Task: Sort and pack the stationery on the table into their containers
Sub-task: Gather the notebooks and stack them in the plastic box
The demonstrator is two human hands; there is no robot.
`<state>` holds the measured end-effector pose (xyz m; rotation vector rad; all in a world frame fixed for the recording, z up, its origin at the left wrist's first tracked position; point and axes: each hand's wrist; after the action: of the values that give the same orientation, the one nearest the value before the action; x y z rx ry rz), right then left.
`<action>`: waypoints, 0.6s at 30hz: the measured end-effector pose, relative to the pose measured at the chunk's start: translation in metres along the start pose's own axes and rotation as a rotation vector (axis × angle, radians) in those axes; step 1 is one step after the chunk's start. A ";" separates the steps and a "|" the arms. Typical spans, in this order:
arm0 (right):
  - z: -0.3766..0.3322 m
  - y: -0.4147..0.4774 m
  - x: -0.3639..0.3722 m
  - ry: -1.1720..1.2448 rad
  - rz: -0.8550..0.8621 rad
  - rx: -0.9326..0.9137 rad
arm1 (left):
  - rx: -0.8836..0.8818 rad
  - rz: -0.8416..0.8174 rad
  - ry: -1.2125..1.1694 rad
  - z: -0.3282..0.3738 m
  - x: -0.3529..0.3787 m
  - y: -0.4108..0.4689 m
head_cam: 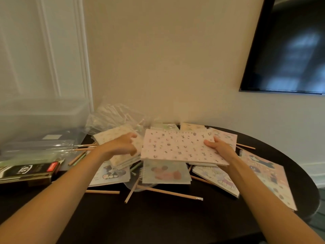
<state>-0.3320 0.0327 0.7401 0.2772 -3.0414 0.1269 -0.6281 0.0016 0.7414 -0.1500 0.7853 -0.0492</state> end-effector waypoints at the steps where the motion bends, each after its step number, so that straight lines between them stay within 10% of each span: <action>1: 0.001 -0.005 -0.001 -0.033 -0.020 0.022 | -0.020 -0.090 0.177 -0.006 0.005 -0.003; 8: 0.015 -0.014 -0.001 -0.389 -0.111 0.075 | -0.039 0.135 0.648 -0.035 0.036 0.011; 18: 0.038 -0.006 0.021 0.072 0.197 0.016 | -0.092 0.212 0.737 -0.017 0.026 -0.010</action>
<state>-0.3541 0.0199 0.7047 -0.0257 -2.9899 0.1695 -0.6216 -0.0132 0.7127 -0.1350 1.5365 0.1417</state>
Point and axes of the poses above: each hand's wrist, its own y-axis towards the middle knuckle, its own x-axis out of the palm, z = x × y, and after that the axes turned 3 degrees about -z, right-handed
